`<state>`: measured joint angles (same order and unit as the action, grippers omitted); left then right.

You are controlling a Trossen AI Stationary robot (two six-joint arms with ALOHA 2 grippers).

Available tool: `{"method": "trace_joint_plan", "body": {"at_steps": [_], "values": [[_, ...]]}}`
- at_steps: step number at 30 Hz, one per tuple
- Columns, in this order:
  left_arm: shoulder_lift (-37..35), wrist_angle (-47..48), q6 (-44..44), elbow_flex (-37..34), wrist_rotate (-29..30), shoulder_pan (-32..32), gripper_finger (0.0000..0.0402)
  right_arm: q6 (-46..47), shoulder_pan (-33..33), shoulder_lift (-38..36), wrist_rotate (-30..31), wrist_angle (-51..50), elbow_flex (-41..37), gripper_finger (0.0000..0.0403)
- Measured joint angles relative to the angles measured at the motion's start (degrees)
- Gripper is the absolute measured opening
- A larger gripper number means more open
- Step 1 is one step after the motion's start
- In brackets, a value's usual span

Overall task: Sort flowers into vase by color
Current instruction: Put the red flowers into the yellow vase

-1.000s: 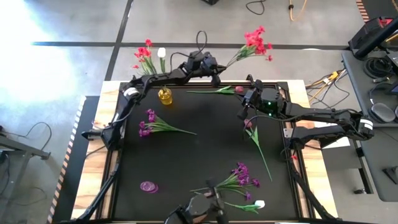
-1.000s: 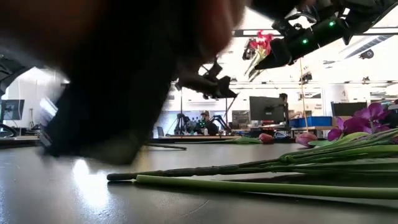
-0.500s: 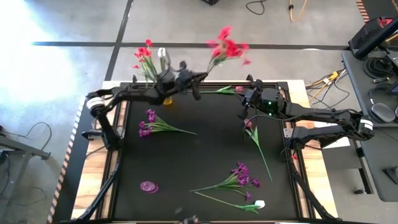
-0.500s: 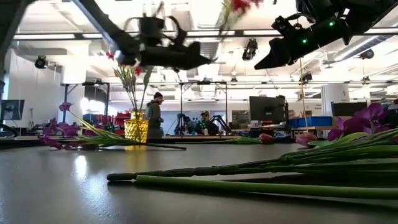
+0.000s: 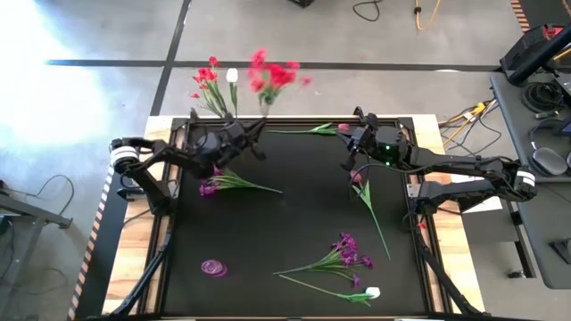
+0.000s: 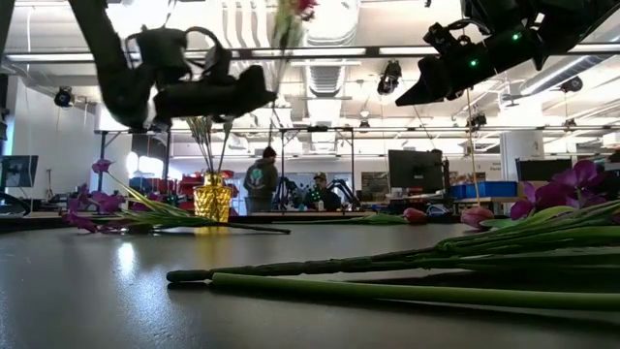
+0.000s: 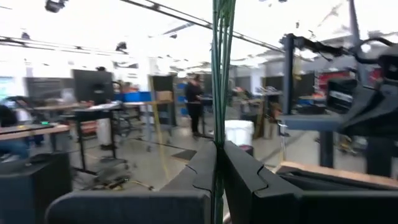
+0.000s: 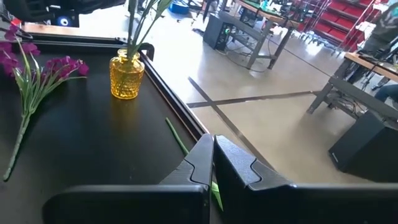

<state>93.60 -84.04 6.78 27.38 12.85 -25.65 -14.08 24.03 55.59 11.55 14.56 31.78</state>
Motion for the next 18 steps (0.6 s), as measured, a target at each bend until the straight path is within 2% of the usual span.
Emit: {"method": "trace_joint_plan", "body": {"at_steps": [3,10,18], "values": [[0.0,-6.0,0.5,-3.5,3.3,0.0,0.0000,0.1,0.0,0.0,0.0,0.4,0.0,0.0009],[-3.2,-5.7,4.3,-7.1,11.4,0.1,0.0000,0.1,0.0,0.0,0.0,0.6,0.0,0.0009],[-4.3,-6.0,8.7,-7.8,21.5,0.1,0.0000,0.1,0.0,0.0,0.0,0.7,-0.1,0.0009]]}}
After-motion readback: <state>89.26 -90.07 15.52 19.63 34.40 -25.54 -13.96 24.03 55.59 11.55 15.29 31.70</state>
